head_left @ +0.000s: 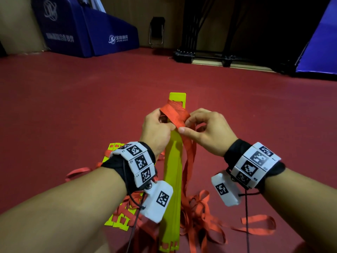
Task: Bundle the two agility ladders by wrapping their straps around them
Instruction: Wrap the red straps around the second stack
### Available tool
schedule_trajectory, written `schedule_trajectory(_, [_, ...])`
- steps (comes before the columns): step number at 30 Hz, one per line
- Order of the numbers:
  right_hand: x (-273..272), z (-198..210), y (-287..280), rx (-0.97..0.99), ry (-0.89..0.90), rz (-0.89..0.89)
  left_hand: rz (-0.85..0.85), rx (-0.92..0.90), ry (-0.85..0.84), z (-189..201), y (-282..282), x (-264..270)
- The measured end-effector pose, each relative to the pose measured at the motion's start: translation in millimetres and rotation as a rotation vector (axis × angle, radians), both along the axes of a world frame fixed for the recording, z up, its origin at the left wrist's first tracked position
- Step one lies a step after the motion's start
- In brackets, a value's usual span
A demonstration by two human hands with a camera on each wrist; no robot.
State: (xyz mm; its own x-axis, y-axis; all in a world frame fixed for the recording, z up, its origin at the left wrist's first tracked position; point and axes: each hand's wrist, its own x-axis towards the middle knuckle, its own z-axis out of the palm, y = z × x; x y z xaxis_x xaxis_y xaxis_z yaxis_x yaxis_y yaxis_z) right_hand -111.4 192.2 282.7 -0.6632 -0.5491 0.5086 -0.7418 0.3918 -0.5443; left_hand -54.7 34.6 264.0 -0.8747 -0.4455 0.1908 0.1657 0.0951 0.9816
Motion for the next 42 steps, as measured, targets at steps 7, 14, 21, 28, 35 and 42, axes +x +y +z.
schedule_trajectory(7, [-1, -2, -1, -0.008, -0.106, 0.105, 0.024, -0.018, 0.0, 0, 1, 0])
schedule_trajectory(14, [-4, 3, 9, -0.085, -0.253, 0.146, 0.032, -0.003, -0.005, 3, 3, 0])
schedule_trajectory(21, [3, 10, 10, -0.057, -0.298, 0.242, 0.051, -0.013, -0.028, 4, 1, 2])
schedule_trajectory(28, [1, 10, 5, -0.282, -0.25, 0.198, 0.047, -0.041, -0.027, 3, 0, 3])
schedule_trajectory(35, [-3, -4, 6, -0.154, -0.291, 0.067, -0.06, 0.026, -0.033, 2, 0, 2])
schedule_trajectory(42, [-8, -6, 0, -0.212, -0.334, 0.175, -0.134, 0.197, 0.018, 7, 7, 9])
